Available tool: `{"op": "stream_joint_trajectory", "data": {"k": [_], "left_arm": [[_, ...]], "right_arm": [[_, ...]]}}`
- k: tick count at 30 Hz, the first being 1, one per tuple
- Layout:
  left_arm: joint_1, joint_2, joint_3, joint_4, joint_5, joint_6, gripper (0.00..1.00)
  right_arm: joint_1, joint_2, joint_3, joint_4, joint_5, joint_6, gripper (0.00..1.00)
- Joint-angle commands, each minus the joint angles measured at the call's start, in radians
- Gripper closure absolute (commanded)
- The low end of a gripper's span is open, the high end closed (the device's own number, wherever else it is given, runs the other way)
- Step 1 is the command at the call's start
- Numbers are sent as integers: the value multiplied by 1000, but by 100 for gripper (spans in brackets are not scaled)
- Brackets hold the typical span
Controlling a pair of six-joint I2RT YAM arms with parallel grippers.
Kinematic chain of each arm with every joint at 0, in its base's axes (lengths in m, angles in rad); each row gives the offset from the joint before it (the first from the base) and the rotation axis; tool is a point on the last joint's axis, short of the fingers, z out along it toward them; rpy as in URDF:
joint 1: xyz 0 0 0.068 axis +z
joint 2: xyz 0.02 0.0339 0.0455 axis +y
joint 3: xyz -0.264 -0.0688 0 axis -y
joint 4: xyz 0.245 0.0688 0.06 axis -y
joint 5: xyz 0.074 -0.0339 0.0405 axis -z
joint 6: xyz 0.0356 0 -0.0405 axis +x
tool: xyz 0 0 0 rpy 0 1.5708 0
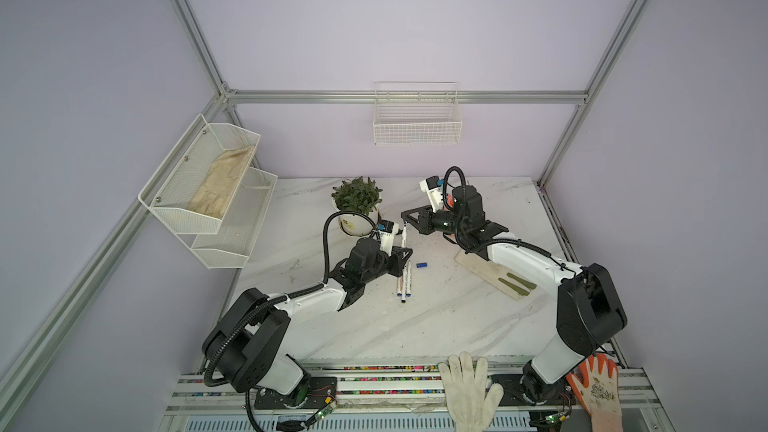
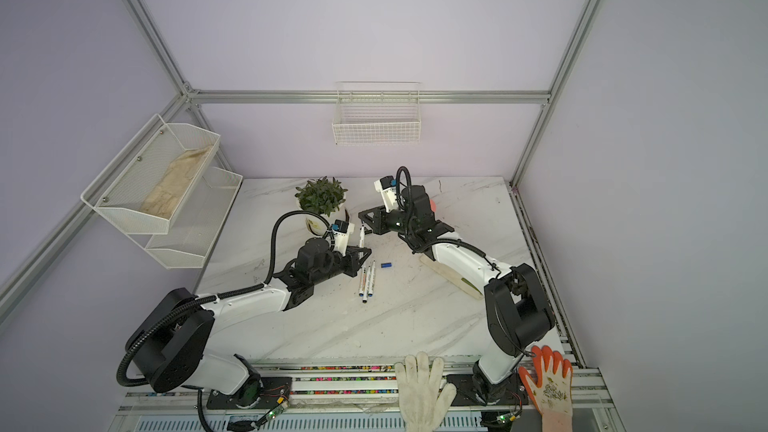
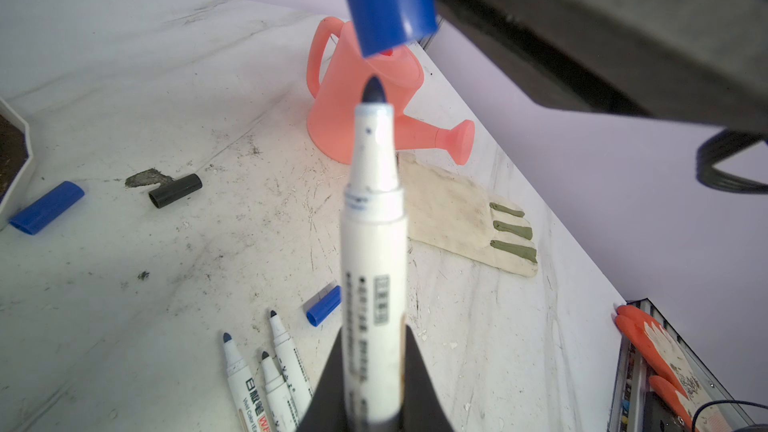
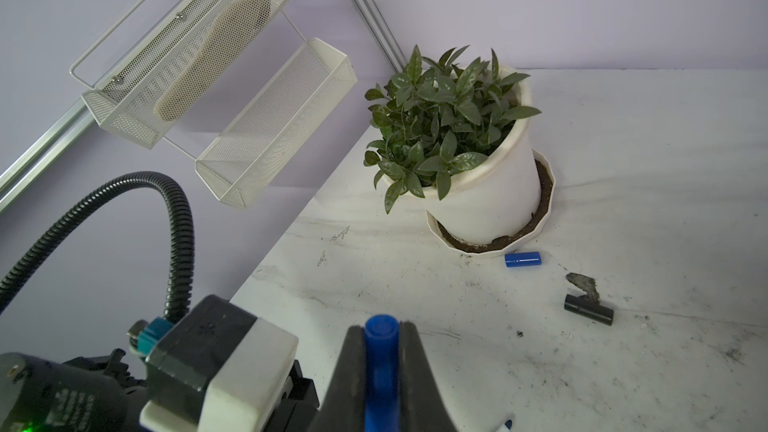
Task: Insert the pens into the pen caps
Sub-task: 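Lift the blue cap with the right gripper above the held marker tip, then lower the blue cap onto the marker tip held upright by the left gripper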
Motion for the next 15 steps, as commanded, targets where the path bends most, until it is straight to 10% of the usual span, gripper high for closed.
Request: {"op": "stream_joint_trajectory", "data": {"k": [1, 15], "left_arm": [[-2, -2, 75, 61, 6, 4, 100], [-2, 6, 79, 91, -1, -2, 100]], "right_arm": [[4, -7, 4, 6, -13, -11, 100], [7, -3, 1, -3, -50, -13, 100]]}}
